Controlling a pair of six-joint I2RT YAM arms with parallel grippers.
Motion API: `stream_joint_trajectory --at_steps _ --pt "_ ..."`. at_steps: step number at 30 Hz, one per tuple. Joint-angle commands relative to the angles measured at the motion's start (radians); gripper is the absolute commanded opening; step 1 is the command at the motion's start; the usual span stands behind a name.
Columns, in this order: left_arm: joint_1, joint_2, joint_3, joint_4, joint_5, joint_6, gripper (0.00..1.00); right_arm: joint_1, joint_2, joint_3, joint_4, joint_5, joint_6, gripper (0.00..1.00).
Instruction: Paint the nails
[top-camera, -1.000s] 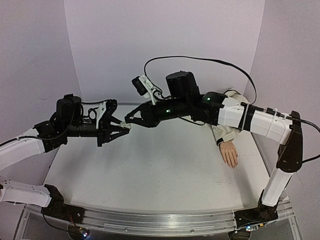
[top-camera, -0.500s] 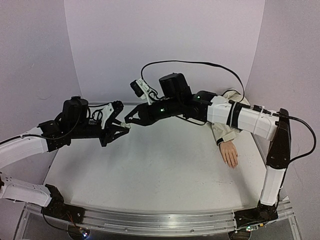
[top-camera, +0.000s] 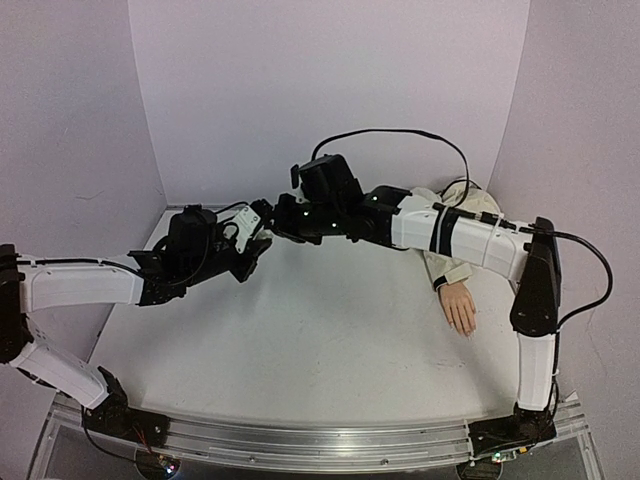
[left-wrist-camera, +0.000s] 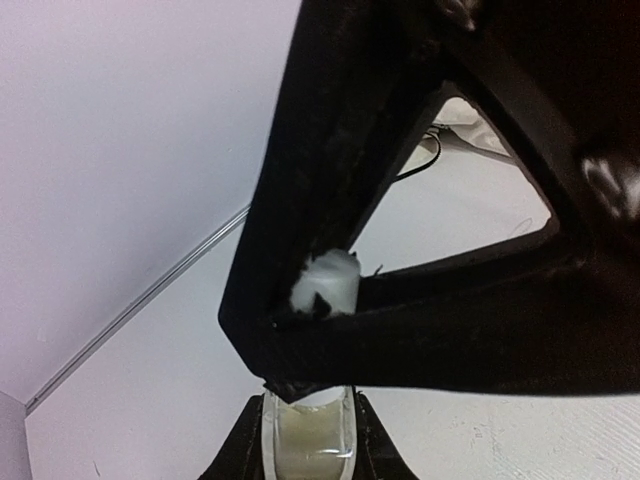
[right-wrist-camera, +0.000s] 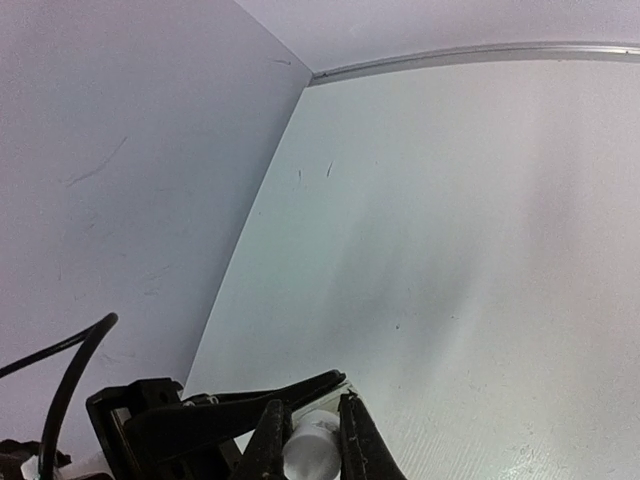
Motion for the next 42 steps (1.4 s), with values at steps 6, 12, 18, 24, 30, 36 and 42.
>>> stream_joint_trajectory --at_steps 6,12,18,24,30,36,42 --pt "-0.044 -0.128 -0.085 0.176 0.025 -0.195 0.00 0.036 -0.104 -0.069 0.024 -0.107 -0.064 0.49" --pt "-0.025 -0.208 -0.096 0.021 0.142 -0.283 0.00 -0.019 -0.320 -0.235 0.090 -0.184 -0.263 0.91" --pt "0.042 -0.279 -0.064 -0.019 0.561 -0.382 0.00 -0.150 -0.441 -0.395 0.226 -0.528 -0.428 0.98" --pt "0.053 -0.242 0.049 -0.017 0.997 -0.454 0.00 -0.152 -0.405 -0.385 0.341 -0.925 -0.588 0.93" --pt "0.053 -0.212 0.114 -0.016 1.148 -0.493 0.00 -0.149 -0.391 -0.402 0.488 -1.121 -0.569 0.80" --pt "0.053 -0.177 0.144 -0.010 1.197 -0.538 0.00 -0.097 -0.378 -0.405 0.562 -1.132 -0.554 0.71" --pt "0.053 -0.162 0.152 -0.004 1.221 -0.546 0.00 -0.087 -0.343 -0.380 0.590 -1.122 -0.523 0.56"
